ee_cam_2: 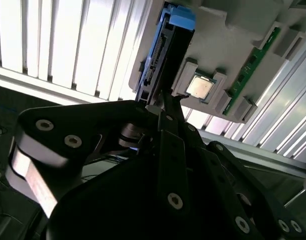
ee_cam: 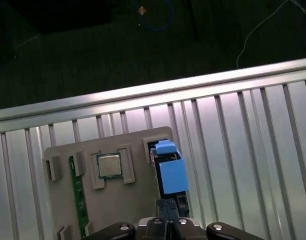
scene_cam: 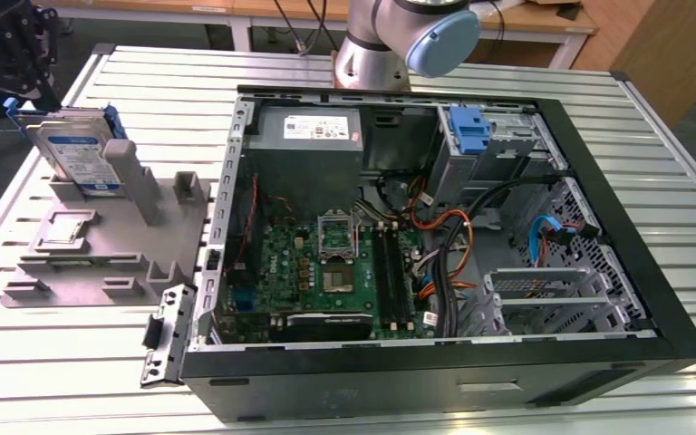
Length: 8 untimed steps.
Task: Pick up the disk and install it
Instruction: 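Pick up the disk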
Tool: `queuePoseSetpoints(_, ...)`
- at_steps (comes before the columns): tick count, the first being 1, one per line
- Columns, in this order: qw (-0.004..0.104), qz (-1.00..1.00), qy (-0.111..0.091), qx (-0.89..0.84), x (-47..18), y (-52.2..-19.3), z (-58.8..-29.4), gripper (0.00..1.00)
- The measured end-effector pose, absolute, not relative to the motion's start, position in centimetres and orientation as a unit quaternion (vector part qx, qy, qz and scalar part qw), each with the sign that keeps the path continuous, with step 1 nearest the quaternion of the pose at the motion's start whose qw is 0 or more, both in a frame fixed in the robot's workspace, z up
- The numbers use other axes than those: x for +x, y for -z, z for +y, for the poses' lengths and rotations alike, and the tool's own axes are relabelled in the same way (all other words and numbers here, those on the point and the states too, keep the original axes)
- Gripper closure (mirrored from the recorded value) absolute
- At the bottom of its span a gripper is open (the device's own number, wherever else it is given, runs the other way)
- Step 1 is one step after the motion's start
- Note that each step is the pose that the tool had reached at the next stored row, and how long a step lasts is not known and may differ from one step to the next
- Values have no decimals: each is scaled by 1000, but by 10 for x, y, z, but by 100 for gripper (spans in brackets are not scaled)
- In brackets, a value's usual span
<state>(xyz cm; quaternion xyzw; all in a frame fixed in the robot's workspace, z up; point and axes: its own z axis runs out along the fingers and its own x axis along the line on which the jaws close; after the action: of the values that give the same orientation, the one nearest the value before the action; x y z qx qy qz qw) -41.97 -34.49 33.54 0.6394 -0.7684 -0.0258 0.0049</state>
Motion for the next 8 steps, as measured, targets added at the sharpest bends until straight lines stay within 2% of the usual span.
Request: queuePoseSetpoints(8,5,-762,26,648,-413,-335,-345,89)
